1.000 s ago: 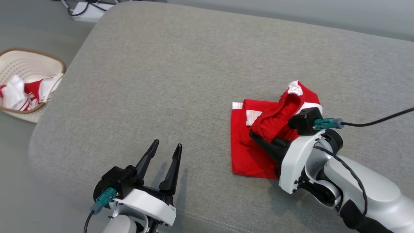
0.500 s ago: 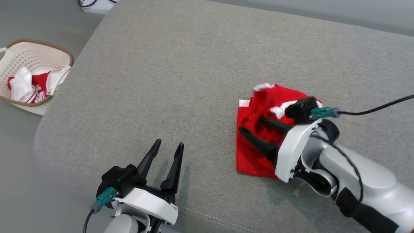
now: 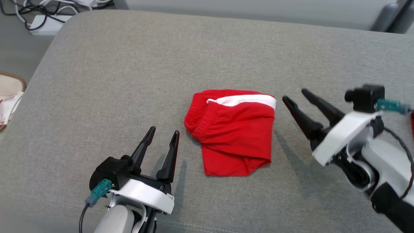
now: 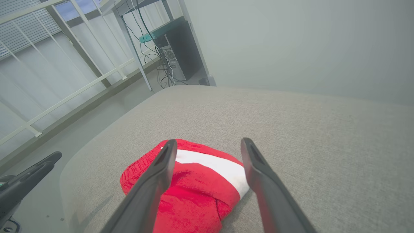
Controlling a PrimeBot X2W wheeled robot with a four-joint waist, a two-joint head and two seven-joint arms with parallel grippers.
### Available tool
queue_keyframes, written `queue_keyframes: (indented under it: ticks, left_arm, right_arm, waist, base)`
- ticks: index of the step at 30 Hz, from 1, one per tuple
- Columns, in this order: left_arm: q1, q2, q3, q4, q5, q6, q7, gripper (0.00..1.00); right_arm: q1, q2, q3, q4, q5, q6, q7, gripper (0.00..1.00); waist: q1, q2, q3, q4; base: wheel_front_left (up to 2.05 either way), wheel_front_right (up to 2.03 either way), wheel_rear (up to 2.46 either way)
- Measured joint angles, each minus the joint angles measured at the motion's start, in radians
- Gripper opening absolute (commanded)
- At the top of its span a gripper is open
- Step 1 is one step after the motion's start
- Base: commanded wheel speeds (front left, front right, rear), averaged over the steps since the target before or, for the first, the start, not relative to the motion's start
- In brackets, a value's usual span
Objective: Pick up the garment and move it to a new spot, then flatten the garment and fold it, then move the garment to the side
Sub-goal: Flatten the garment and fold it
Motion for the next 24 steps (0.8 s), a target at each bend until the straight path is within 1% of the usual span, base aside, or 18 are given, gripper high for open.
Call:
queue_keyframes:
  ticks: [5,10,17,23,24]
  left_arm:
    - [0.001,0.000,0.005,-0.001,0.007,0.000,0.000,1.00]
    - [0.002,0.000,0.006,-0.001,0.014,0.000,0.000,1.00]
    - [0.012,0.001,-0.002,0.002,0.015,-0.001,0.000,1.00]
    - [0.014,0.001,-0.008,0.005,0.015,-0.002,0.000,1.00]
    - [0.014,0.001,-0.010,0.005,0.015,-0.007,0.000,1.00]
  right_arm:
    - [0.113,0.008,-0.028,0.013,0.029,0.000,-0.033,1.00]
    - [0.185,0.034,-0.047,0.040,0.039,0.000,-0.051,1.00]
    - [0.222,0.077,-0.063,0.074,0.067,0.000,-0.060,1.00]
    - [0.222,0.115,-0.071,0.112,0.115,0.000,-0.060,1.00]
    - [0.222,0.120,-0.071,0.121,0.122,0.000,-0.059,1.00]
  waist:
    - [0.0000,0.0000,-0.023,-0.030]
    - [0.0000,0.0000,-0.036,-0.035]
    - [0.0000,0.0000,-0.032,-0.002]
    - [0.0000,0.0000,-0.014,0.047]
    - [0.0000,0.0000,-0.011,0.054]
  base:
    - [0.00,0.00,0.00]
    - [0.00,0.00,0.00]
    - [0.00,0.00,0.00]
    - [0.00,0.00,0.00]
    - [0.00,0.00,0.00]
